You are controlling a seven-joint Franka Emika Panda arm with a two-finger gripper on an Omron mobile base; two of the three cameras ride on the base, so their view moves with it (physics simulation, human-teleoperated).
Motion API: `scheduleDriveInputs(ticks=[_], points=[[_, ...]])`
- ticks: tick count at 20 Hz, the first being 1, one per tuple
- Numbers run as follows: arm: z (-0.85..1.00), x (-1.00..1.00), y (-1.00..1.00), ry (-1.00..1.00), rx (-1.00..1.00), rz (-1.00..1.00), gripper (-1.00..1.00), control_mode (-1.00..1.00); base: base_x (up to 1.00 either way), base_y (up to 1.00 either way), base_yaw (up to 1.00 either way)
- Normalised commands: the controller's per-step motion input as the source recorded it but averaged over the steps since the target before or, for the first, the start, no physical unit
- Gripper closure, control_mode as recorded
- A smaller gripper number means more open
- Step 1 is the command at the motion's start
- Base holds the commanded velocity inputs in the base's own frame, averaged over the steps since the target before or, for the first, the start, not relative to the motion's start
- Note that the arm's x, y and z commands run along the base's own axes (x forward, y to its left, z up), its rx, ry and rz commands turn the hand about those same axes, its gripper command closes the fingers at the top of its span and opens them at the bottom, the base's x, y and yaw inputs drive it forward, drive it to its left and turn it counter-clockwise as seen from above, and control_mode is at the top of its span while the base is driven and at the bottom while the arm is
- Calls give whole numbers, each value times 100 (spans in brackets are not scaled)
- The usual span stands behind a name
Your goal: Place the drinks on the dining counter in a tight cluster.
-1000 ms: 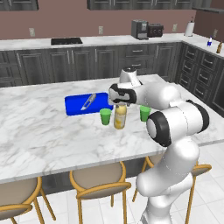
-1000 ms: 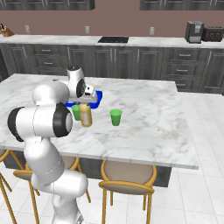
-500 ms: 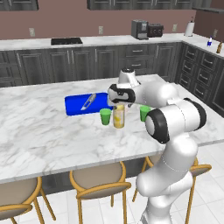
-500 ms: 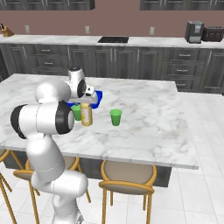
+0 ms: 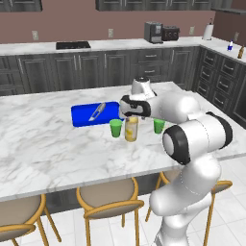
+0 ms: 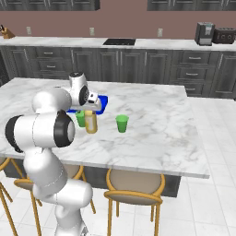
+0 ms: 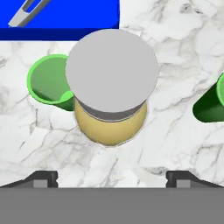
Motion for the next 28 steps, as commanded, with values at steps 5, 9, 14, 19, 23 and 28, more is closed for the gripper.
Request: scheduleDriveInputs(ticks=[5,9,14,19,23,28], points=[[0,-57,-1,4,0,0,-100,-100,0,0,0],[0,-66,-1,0,0,0,-100,-100,0,0,0],[0,-66,-4,0,0,0,-100,-100,0,0,0],[0,-64,-8,0,0,0,-100,-100,0,0,0],[0,-51,-12,0,0,-5,-100,-100,0,0,0],[0,-11,-2,2,0,-2,-100,-100,0,0,0]])
